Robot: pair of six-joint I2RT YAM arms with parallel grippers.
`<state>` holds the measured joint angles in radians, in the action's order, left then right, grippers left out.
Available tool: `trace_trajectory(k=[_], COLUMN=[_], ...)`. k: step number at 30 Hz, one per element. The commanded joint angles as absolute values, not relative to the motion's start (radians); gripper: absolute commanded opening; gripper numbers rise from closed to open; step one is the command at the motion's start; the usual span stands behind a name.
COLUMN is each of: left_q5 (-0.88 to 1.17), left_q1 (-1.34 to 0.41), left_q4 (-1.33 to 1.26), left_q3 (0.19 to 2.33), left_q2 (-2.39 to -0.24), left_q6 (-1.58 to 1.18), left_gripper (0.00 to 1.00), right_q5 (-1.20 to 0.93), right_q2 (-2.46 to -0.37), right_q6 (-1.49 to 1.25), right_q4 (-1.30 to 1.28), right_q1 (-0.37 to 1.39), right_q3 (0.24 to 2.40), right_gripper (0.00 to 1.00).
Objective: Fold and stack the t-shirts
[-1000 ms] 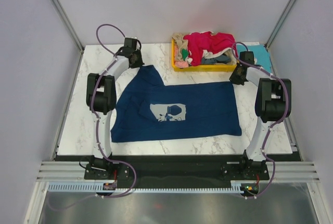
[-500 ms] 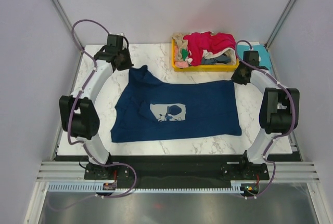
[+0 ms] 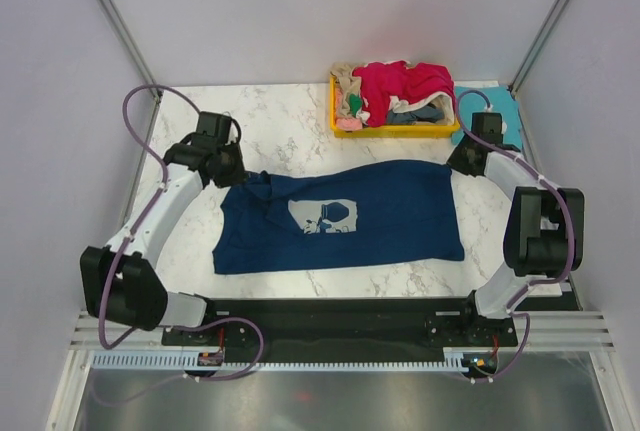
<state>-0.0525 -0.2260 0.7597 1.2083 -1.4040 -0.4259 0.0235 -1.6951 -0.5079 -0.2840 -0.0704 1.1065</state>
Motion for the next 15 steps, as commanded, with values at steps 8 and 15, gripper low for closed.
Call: trace_trajectory(k=[8,15], left_q5=[-0.086,-0.114], left_q1=[-0.225,-0.225], left_q4=[0.844,0.868], left_q3=[1.013,0.936], left_q2=[-1.187,-1.100], left_q6=[-0.554,-0.594], left_gripper=[0.02,0.02], right_q5=[0.077,0.107], right_q2=[-1.582,-1.497], right_q6=[-0.532,-0.571], right_q4=[-0.213,-0.178], right_q1=[-0.094,-0.113], right_q3=[1.002,0.904], right_gripper=[0.00,0.00])
